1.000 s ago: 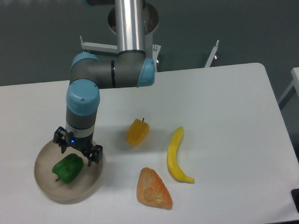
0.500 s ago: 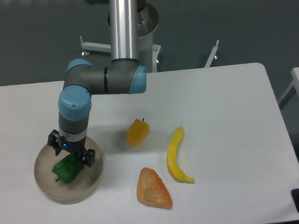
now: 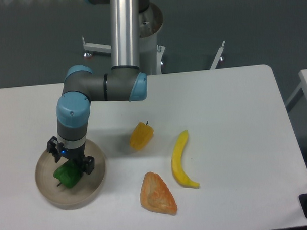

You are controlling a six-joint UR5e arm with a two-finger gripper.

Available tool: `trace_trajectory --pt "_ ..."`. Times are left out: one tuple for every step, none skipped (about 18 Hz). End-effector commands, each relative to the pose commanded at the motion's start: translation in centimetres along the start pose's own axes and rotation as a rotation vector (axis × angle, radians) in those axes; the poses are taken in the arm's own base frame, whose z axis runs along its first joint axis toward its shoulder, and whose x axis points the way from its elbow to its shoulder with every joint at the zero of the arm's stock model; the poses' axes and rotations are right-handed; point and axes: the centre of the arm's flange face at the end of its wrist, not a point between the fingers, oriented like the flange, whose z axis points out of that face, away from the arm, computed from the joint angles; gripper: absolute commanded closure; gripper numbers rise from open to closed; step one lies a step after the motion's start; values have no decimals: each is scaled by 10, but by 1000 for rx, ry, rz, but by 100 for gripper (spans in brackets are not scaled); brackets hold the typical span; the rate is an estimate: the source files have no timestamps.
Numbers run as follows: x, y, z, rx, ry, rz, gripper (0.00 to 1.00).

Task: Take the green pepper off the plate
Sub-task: 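Lower the gripper onto the green pepper and close on it, then lift the green pepper off the plate and carry it toward the banana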

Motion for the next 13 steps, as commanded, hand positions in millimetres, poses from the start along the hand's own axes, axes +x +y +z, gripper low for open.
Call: trace_trajectory --pt "0 0 0 0 0 0 50" --pt "0 0 0 0 0 0 55" --pt "0 0 -2 3 -1 2 58" --pt "1 -1 -4 5 -3 3 62" --pt "0 -2 -4 7 -3 5 64" --pt "1 -2 -6 9 -5 6 64" --pt "1 -3 -8 12 -6 8 65" --pt "1 -4 -10 16 -8 14 66" --pt "-1 -4 -13 19 -10 16 66" --pt "-1 -6 -20 29 -14 19 66" --pt "-4 -6 -30 40 -22 17 66" --pt "-12 -5 -42 53 -33 19 67" --pt "-23 -2 -54 64 -45 22 67"
